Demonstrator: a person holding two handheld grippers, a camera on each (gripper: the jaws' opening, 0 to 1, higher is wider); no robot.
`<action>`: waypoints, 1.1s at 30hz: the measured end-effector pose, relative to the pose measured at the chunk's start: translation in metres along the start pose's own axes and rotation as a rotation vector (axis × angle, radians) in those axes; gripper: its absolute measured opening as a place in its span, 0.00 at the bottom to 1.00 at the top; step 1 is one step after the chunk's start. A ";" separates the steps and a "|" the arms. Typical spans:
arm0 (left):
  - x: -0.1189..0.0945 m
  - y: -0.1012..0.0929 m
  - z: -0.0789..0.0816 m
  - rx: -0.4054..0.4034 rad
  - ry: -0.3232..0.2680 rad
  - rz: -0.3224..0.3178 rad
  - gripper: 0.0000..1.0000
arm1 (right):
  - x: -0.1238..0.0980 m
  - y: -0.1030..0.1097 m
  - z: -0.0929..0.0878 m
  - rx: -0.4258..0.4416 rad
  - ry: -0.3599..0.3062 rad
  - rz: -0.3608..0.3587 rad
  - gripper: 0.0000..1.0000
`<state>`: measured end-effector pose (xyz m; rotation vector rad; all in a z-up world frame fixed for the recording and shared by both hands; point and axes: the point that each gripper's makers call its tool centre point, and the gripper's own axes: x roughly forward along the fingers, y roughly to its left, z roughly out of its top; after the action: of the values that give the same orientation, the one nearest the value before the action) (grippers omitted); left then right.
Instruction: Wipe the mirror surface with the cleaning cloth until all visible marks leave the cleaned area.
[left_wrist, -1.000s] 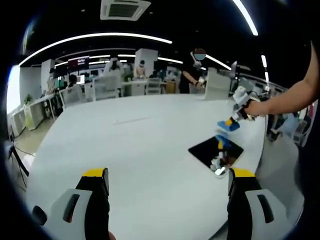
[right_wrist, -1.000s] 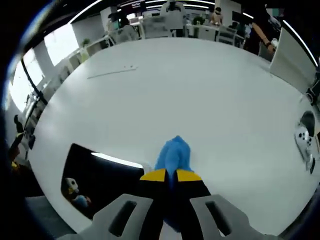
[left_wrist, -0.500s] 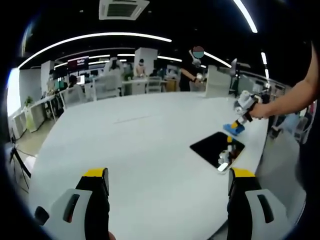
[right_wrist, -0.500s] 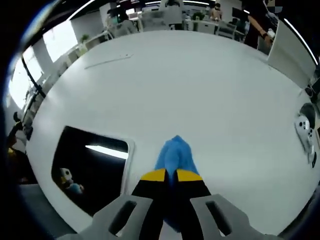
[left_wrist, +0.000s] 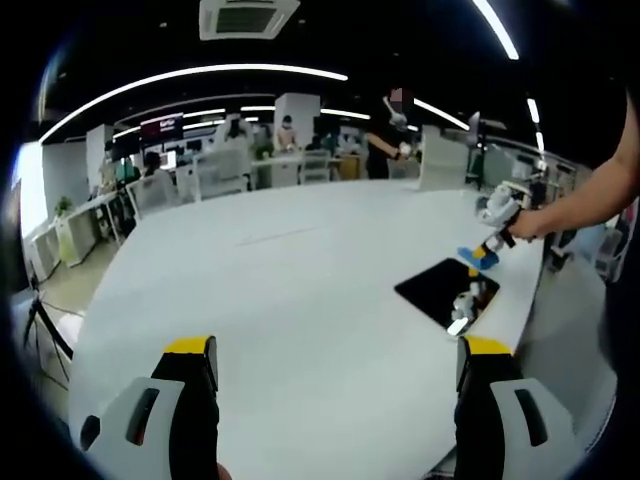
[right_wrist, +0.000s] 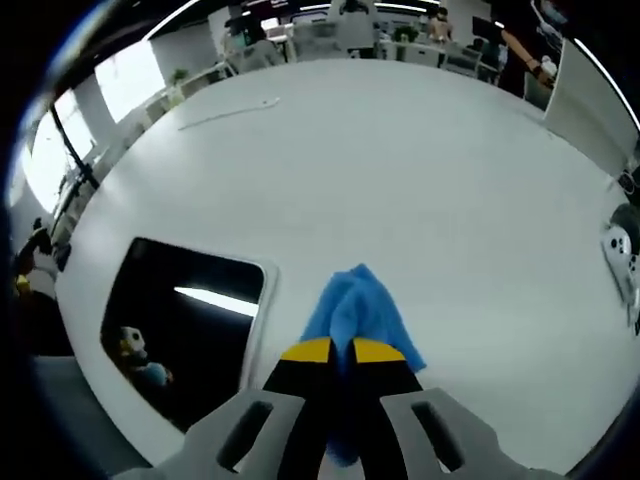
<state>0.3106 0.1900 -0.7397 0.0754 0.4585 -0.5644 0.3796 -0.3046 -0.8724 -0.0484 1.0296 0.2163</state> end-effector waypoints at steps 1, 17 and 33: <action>0.000 0.001 0.001 0.002 0.000 0.001 0.99 | -0.002 0.002 0.001 -0.034 -0.007 0.023 0.04; -0.005 0.009 0.007 0.009 -0.025 -0.002 0.99 | -0.095 -0.010 0.026 -0.167 -0.296 0.055 0.74; -0.016 0.006 0.007 -0.013 -0.030 0.052 1.00 | -0.126 -0.010 0.003 -0.247 -0.421 0.111 1.00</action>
<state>0.3045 0.2019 -0.7261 0.0662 0.4303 -0.5111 0.3216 -0.3334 -0.7642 -0.1623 0.5823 0.4346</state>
